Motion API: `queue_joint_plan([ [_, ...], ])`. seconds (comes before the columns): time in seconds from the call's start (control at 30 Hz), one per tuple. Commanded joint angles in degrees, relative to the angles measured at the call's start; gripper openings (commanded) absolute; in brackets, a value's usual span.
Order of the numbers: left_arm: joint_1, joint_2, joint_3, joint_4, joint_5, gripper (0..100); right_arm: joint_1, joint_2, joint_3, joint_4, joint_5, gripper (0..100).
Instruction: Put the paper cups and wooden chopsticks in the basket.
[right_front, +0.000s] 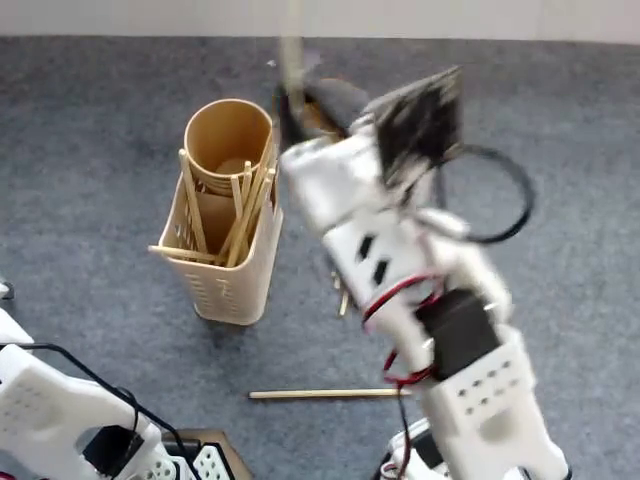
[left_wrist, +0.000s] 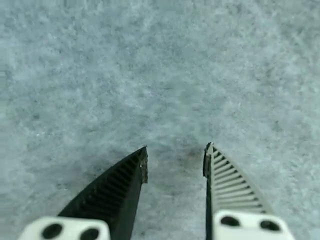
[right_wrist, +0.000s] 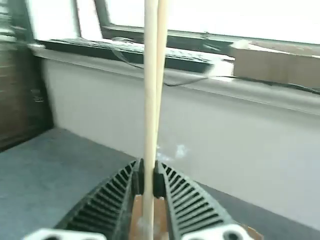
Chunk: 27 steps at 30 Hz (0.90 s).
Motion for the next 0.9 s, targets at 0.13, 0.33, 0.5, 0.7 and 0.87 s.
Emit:
queue_joint_plan([
  [0.13, -5.76, -0.57, -0.13, 2.81, -1.49, 21, -8.66, -5.58, 25.01, -29.32, -2.29, 0.5],
  [0.33, -9.71, -0.84, 0.22, 4.57, -7.82, 21, -11.3, -5.41, 24.13, -30.73, -5.8, 0.5],
  [0.5, -13.14, -0.92, 0.22, 5.1, -10.46, 21, -11.21, -4.26, 27.21, -34.24, -7.3, 0.5],
  [0.7, -15.87, -1.1, -0.31, 4.84, -13.27, 21, -11.12, 2.24, 29.93, -34.68, -7.3, 0.9],
  [0.87, -15.52, -0.84, -1.01, 3.69, -14.51, 21, -9.71, 0.04, 36.0, -34.68, -7.03, 2.0],
])
